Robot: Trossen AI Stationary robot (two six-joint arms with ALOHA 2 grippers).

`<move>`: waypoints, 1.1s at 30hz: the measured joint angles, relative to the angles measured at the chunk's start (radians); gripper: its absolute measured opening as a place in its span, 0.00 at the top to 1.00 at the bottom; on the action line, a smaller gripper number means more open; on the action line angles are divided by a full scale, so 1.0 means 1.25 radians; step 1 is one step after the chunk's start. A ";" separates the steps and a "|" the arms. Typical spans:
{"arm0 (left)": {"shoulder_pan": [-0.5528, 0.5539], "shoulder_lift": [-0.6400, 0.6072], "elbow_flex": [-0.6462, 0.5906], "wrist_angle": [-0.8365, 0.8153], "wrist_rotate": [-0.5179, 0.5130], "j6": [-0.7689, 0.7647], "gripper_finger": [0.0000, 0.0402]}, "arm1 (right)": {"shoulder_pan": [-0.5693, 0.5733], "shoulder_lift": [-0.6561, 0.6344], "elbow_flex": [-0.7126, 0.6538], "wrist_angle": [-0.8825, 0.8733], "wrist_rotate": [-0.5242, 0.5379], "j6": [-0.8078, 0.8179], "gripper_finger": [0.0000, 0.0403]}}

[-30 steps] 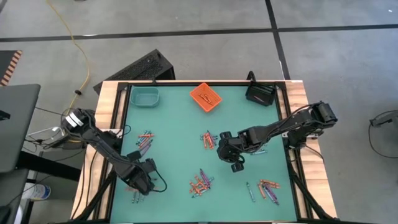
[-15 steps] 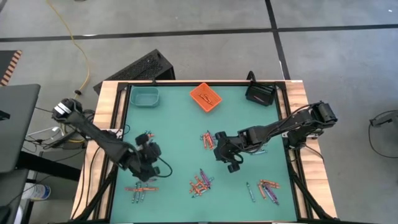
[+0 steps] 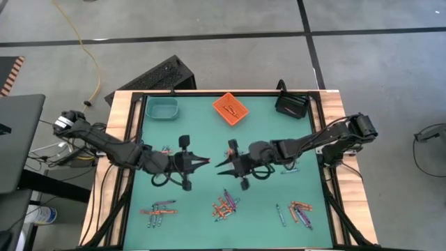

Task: Sort crayons
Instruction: Put the orange crayon into the orange bin, then put the crayon into the orange bin

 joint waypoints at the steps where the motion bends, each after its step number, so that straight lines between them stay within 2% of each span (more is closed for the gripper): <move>1: 0.009 0.000 0.000 0.019 0.024 0.017 1.00 | -0.004 0.000 0.000 0.013 0.000 0.000 0.72; 5: 0.038 0.000 0.000 0.076 0.119 0.063 1.00 | -0.014 0.000 0.000 0.049 0.000 0.000 0.72; 17: 0.082 0.017 0.000 0.159 0.279 0.132 0.99 | -0.024 0.000 0.000 0.114 -0.002 0.000 0.72; 27: 0.094 0.068 0.001 0.184 0.297 0.142 1.00 | -0.027 0.000 0.000 0.111 0.006 0.000 0.72; 33: 0.097 0.061 0.001 0.097 0.279 0.097 1.00 | -0.030 0.000 0.000 -0.052 0.065 0.005 0.72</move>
